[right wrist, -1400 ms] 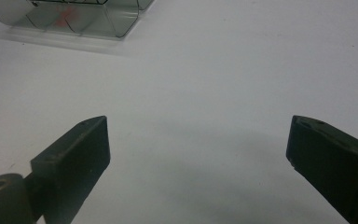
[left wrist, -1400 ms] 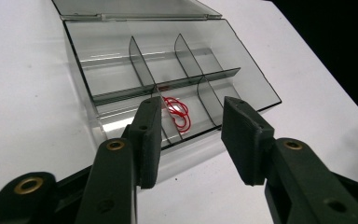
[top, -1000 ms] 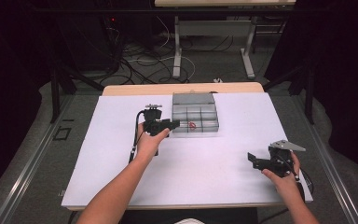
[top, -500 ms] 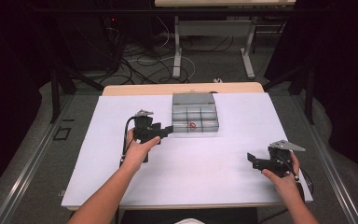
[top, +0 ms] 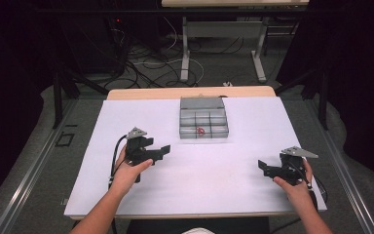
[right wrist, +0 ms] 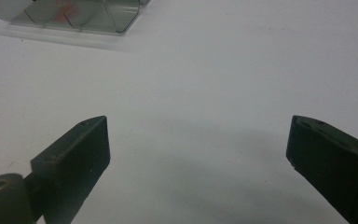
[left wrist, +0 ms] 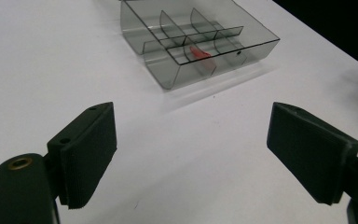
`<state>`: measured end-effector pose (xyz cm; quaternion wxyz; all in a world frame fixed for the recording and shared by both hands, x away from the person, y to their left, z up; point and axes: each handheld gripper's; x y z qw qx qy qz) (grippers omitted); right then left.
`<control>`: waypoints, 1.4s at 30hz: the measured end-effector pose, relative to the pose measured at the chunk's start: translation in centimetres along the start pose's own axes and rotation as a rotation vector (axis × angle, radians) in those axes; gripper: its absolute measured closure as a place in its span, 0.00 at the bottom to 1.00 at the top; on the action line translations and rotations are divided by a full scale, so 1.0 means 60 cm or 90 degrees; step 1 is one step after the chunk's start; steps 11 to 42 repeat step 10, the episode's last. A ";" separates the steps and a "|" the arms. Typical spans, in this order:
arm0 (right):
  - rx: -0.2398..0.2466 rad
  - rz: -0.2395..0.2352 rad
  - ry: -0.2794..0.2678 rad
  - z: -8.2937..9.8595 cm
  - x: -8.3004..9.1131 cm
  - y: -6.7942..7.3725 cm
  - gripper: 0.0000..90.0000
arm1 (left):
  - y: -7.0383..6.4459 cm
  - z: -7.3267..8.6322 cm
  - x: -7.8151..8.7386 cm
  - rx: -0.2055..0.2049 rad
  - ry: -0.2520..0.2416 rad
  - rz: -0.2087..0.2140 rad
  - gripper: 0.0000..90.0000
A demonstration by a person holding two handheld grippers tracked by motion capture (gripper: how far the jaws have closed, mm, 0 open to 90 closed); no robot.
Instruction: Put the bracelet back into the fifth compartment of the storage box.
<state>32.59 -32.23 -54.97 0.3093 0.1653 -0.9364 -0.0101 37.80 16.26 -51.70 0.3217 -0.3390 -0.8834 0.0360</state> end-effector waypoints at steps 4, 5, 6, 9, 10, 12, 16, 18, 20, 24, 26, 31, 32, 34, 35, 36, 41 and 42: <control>0.000 0.000 0.002 0.000 -0.001 0.001 0.06 | 0.006 0.010 0.008 0.009 -0.001 -0.006 0.06; -0.001 0.000 0.001 0.000 -0.001 0.001 0.06 | 0.006 0.012 0.010 0.015 -0.006 -0.007 0.04; 0.005 0.000 0.001 0.000 -0.001 -0.001 0.06 | 0.006 0.014 0.011 0.017 -0.010 -0.008 0.03; 0.006 0.001 0.003 0.000 -0.001 -0.002 0.06 | 0.008 0.016 0.014 0.013 -0.013 -0.025 0.01; 0.007 0.001 0.004 0.001 -0.001 -0.002 0.06 | 0.009 0.016 0.016 0.008 -0.012 -0.028 0.01; 0.007 0.001 0.004 0.001 -0.001 -0.002 0.06 | 0.009 0.016 0.016 0.008 -0.012 -0.028 0.01; 0.007 0.001 0.004 0.001 -0.001 -0.002 0.06 | 0.009 0.016 0.016 0.008 -0.012 -0.028 0.01; 0.007 0.001 0.004 0.001 -0.001 -0.002 0.06 | 0.009 0.016 0.016 0.008 -0.012 -0.028 0.01; 0.007 0.001 0.004 0.001 -0.001 -0.002 0.06 | 0.009 0.016 0.016 0.008 -0.012 -0.028 0.01; 0.007 0.001 0.004 0.001 -0.001 -0.002 0.06 | 0.009 0.016 0.016 0.008 -0.012 -0.028 0.01; 0.007 0.001 0.004 0.001 -0.001 -0.002 0.06 | 0.009 0.016 0.016 0.008 -0.012 -0.028 0.01; 0.007 0.001 0.004 0.001 -0.001 -0.002 0.06 | 0.009 0.016 0.016 0.008 -0.012 -0.028 0.01; 0.007 0.001 0.004 0.001 -0.001 -0.002 0.06 | 0.009 0.016 0.016 0.008 -0.012 -0.028 0.01; 0.007 0.001 0.004 0.001 -0.001 -0.002 0.06 | 0.009 0.016 0.016 0.008 -0.012 -0.028 0.01; 0.007 0.001 0.004 0.001 -0.001 -0.002 0.06 | 0.009 0.016 0.016 0.008 -0.012 -0.028 0.01; 0.007 0.001 0.004 0.001 -0.001 -0.002 0.06 | 0.009 0.016 0.016 0.008 -0.012 -0.028 0.01; 0.007 0.001 0.004 0.001 -0.001 -0.002 0.06 | 0.009 0.016 0.016 0.008 -0.012 -0.028 0.01; 0.007 0.001 0.004 0.001 -0.001 -0.002 0.06 | 0.009 0.016 0.016 0.008 -0.012 -0.028 0.01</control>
Point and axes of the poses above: each handheld gripper's, and its own axes: x roughly backward along the jaws, z roughly out of its underside, y roughly to its left, and after that the axes turned 1 degree about y, right-handed
